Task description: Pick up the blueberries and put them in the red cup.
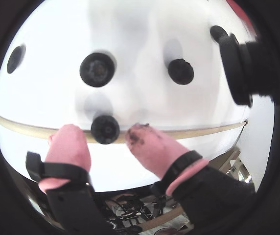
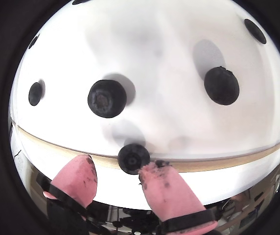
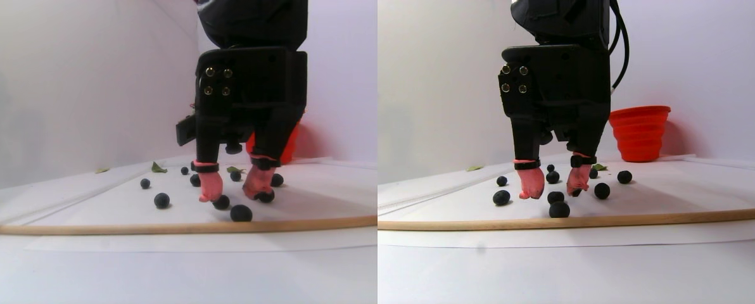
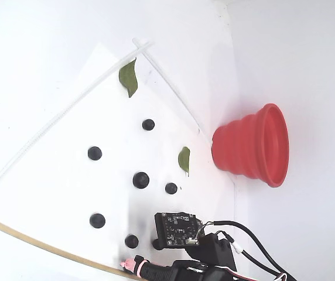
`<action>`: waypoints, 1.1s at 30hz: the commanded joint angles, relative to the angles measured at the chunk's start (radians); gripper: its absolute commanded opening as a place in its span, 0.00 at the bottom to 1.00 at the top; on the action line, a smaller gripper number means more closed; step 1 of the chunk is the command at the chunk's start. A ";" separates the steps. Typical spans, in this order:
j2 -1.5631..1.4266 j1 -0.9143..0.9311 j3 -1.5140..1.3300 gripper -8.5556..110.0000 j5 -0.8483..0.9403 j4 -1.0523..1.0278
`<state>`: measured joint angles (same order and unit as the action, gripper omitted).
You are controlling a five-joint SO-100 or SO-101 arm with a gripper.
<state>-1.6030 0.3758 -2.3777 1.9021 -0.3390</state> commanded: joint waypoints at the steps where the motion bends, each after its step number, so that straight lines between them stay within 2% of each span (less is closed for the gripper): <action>1: -0.005 0.012 0.054 0.22 0.015 0.017; 33: 0.086 0.002 0.035 0.21 0.023 0.112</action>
<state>-1.5033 0.3835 -2.3761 1.9236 -0.2332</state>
